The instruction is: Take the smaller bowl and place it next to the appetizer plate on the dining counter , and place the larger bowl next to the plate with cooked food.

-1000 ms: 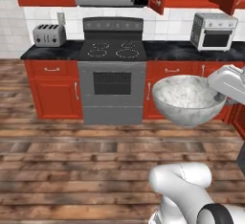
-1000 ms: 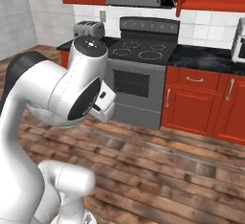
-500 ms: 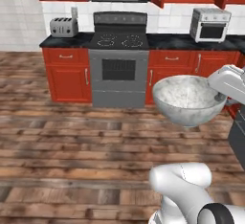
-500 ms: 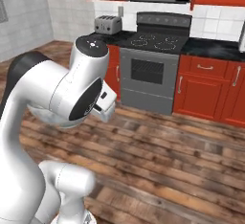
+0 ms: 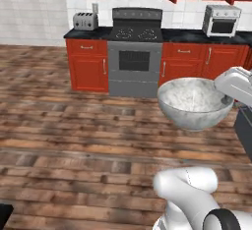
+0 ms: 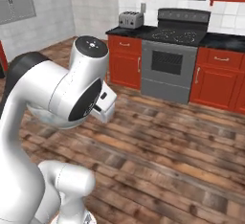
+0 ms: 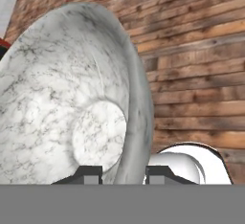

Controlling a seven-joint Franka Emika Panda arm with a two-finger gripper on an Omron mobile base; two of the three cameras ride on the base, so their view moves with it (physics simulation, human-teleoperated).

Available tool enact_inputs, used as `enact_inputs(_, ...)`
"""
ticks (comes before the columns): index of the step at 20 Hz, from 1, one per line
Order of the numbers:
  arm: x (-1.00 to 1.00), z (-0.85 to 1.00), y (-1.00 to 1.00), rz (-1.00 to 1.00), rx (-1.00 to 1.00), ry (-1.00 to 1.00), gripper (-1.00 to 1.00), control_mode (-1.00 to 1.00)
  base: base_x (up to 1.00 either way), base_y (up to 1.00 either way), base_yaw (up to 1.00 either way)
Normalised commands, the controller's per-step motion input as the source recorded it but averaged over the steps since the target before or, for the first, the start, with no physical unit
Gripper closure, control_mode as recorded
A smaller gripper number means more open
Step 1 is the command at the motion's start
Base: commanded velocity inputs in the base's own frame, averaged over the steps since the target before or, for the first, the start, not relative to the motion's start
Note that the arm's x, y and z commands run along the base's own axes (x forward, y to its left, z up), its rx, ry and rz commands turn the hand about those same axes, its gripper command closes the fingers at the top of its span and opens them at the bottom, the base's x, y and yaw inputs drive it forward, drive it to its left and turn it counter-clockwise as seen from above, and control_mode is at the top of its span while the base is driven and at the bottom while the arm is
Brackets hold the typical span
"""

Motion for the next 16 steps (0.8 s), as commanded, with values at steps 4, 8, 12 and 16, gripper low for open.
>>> enact_inputs(4,0.0,0.0,0.0,0.0,0.0,0.0,1.0,1.0,-1.0,-0.08,0.43)
enact_inputs(8,0.0,0.0,0.0,0.0,0.0,0.0,1.0,1.0,-1.0,0.34,0.43)
enact_inputs(12,0.0,0.0,0.0,0.0,0.0,0.0,1.0,1.0,-1.0,1.0,0.22)
enact_inputs(16,0.0,0.0,0.0,0.0,0.0,0.0,1.0,1.0,-1.0,0.94,0.06)
